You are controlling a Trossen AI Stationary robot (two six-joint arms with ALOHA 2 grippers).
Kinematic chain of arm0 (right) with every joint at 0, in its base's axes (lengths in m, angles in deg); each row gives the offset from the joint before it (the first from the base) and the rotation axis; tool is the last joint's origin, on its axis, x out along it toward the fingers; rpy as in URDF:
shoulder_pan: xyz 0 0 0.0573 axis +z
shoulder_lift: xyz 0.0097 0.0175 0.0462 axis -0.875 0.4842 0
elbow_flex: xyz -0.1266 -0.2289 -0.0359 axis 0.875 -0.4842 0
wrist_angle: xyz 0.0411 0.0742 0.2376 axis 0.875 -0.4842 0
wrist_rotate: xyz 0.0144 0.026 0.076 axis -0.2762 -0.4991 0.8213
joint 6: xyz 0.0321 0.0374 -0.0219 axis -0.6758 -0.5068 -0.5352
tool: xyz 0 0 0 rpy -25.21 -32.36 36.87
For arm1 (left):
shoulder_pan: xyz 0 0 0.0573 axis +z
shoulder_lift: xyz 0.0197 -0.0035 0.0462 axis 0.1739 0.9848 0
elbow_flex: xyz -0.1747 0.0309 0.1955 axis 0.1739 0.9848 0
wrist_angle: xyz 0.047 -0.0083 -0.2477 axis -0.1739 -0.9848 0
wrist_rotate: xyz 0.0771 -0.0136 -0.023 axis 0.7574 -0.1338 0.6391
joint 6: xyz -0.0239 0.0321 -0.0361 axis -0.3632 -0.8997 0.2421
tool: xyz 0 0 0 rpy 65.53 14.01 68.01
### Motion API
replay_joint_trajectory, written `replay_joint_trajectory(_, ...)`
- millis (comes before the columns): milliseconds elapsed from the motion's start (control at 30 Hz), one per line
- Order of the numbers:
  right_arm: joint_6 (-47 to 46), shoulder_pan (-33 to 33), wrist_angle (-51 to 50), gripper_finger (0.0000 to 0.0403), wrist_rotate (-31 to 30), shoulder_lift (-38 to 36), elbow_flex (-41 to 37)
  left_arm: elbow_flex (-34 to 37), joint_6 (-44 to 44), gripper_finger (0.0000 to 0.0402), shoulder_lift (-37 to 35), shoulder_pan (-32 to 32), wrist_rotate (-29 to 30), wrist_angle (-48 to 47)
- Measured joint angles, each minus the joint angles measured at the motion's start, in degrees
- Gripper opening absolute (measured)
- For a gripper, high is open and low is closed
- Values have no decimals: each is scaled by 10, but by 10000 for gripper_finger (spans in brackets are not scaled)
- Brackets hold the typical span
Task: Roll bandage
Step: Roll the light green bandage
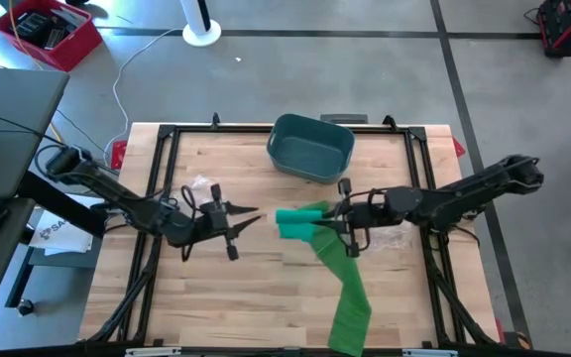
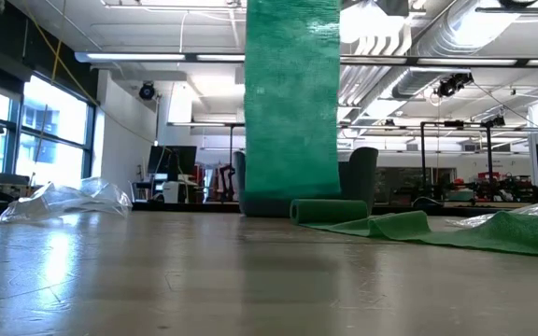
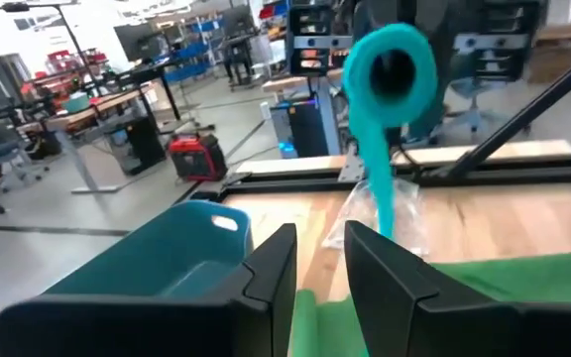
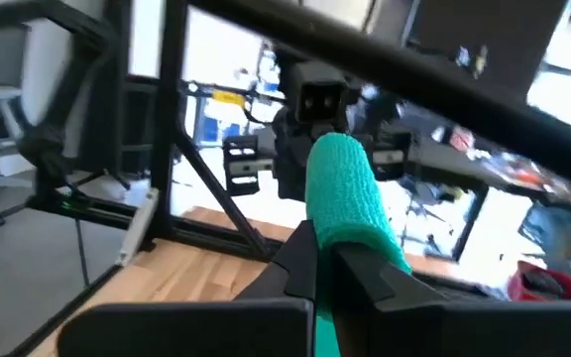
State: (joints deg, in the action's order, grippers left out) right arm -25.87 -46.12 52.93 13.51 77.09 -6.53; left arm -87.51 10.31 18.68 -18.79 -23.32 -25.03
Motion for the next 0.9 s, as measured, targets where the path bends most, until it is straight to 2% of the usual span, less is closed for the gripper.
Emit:
replay_joint_trajectory(167, 11, -31, -51, 1, 109, -31, 0, 0, -38, 85, 16, -10, -54, 54)
replay_joint_trajectory(267, 20, -62, -59, 1, 198, -34, 0, 0, -102, 85, 57, -11, -93, 136)
replay_joint_trajectory(333, 30, -83, -61, 1, 271, -34, 0, 0, -148, 86, 91, -11, -101, 205)
replay_joint_trajectory(400, 30, -100, -61, 1, 319, -33, 0, 0, -187, 89, 121, -11, -102, 276)
replay_joint_trajectory(567, 2, -128, -51, 1, 338, -33, 0, -2, -237, 114, 172, -16, -104, 395)
replay_joint_trajectory(733, -4, -138, -39, 1, 339, -33, 0, -48, -287, 145, 218, -20, -103, 401)
replay_joint_trajectory(900, -12, -139, -25, 1, 338, -33, 0, -111, -347, 156, 263, -21, -17, 402)
